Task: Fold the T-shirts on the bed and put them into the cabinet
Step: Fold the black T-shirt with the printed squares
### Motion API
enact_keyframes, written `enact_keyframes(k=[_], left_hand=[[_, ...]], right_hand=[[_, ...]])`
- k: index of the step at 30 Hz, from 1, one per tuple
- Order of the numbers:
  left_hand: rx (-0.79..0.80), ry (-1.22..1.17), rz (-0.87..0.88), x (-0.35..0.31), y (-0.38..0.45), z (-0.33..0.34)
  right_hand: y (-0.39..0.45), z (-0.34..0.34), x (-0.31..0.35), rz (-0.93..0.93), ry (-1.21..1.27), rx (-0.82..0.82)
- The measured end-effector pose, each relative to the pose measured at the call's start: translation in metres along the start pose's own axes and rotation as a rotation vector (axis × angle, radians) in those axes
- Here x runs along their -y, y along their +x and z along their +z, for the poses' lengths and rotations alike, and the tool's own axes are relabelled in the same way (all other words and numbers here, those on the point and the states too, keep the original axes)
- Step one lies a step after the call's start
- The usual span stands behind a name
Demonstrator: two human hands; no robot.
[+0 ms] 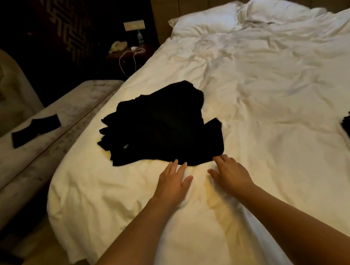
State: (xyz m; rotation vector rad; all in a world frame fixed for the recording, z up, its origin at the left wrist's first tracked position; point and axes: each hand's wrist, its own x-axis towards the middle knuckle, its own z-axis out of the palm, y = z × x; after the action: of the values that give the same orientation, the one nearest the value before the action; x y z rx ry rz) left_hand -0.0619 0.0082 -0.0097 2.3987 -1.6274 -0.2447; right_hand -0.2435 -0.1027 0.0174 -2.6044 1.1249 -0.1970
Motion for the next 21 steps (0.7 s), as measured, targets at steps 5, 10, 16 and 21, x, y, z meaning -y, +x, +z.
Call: enact_keyframes(k=[5, 10, 16, 21], left_hand=[[-0.093, 0.027, 0.065, 0.007, 0.025, 0.018], [-0.231, -0.102, 0.084, 0.013, 0.056, 0.028], [-0.469, -0.154, 0.134, 0.033, 0.073, 0.032], [-0.554, -0.123, 0.294, 0.035, 0.062, 0.031]], right_hand=[[0.021, 0.015, -0.003, 0.006, 0.083, -0.077], [0.051, 0.018, -0.017, 0.054, 0.181, -0.062], [0.068, 0.031, -0.029, 0.037, 0.323, -0.156], [0.058, 0.036, -0.033, 0.044, 0.385, -0.241]])
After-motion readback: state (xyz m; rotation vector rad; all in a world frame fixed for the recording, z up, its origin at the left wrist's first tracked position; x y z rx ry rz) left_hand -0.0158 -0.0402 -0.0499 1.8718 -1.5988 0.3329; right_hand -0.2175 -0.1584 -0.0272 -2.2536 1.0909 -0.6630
